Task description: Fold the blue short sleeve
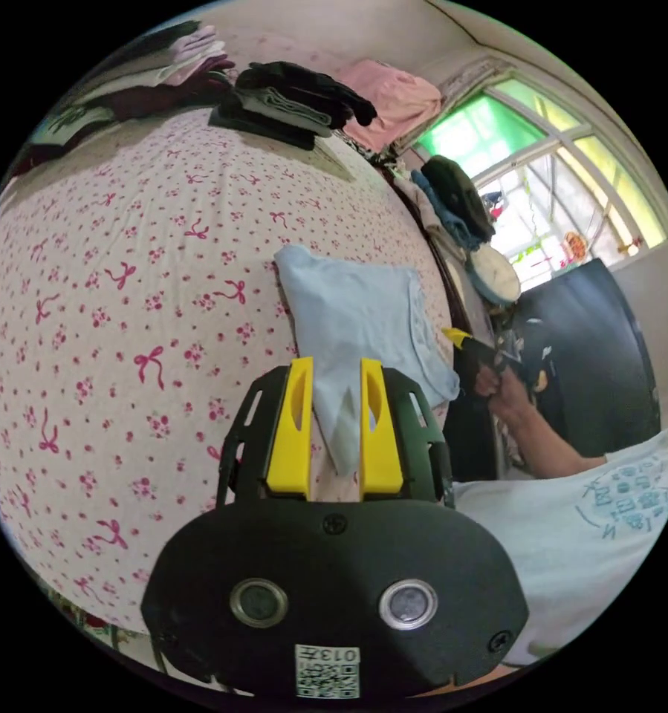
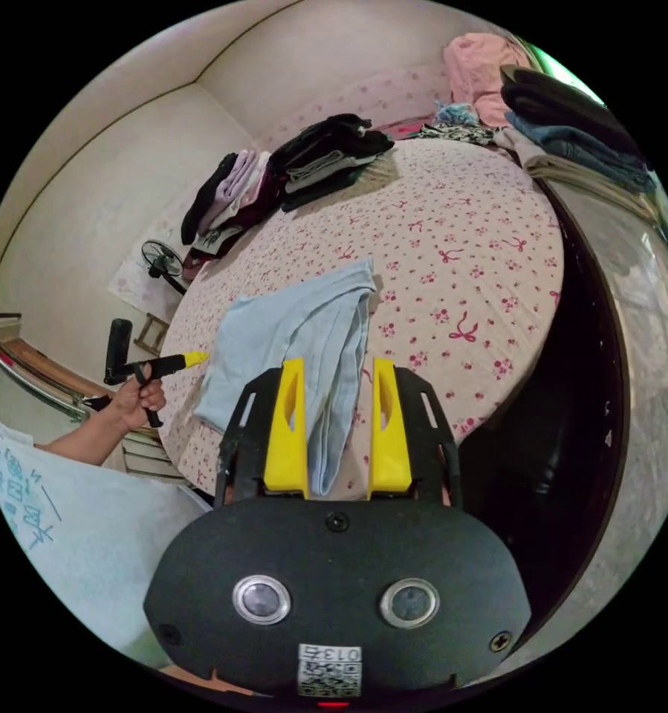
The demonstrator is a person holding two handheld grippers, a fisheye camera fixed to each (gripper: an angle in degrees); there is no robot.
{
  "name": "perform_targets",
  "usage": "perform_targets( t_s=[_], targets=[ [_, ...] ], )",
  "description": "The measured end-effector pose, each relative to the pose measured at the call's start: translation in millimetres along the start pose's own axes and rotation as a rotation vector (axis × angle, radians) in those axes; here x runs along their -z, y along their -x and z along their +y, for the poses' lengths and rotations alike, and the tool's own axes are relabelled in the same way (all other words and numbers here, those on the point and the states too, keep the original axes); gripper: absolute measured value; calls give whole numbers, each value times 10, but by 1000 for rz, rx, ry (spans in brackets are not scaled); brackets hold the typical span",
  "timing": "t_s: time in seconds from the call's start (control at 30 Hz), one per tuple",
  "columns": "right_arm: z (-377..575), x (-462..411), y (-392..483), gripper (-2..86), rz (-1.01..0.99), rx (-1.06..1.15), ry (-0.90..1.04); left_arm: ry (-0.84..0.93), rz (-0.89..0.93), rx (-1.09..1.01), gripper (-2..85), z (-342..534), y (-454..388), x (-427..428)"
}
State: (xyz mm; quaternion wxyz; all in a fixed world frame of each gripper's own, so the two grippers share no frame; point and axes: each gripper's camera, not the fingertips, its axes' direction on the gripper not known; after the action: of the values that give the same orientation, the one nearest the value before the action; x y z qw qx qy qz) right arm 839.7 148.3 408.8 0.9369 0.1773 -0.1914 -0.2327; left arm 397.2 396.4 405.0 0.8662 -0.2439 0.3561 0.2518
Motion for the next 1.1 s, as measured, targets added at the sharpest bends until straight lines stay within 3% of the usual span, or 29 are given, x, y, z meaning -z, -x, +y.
perform_targets(
  t_s=[0.53, 0.77, 0.87, 1.1],
  targets=[
    [-349, 8, -109, 98, -31, 79, 76, 87, -86, 39, 88, -636, -262, -64],
    [-585, 154, -236, 92, -112, 45, 83, 112, -26, 12, 84, -933, -399, -109],
    [-675, 223, -160, 93, -12, 77, 92, 119, -46, -44, 84, -1037, -524, -105],
    [-1016, 349, -247, 96, -73, 25, 131, 119, 88, -45, 78, -1343, -683, -186]
  ],
)
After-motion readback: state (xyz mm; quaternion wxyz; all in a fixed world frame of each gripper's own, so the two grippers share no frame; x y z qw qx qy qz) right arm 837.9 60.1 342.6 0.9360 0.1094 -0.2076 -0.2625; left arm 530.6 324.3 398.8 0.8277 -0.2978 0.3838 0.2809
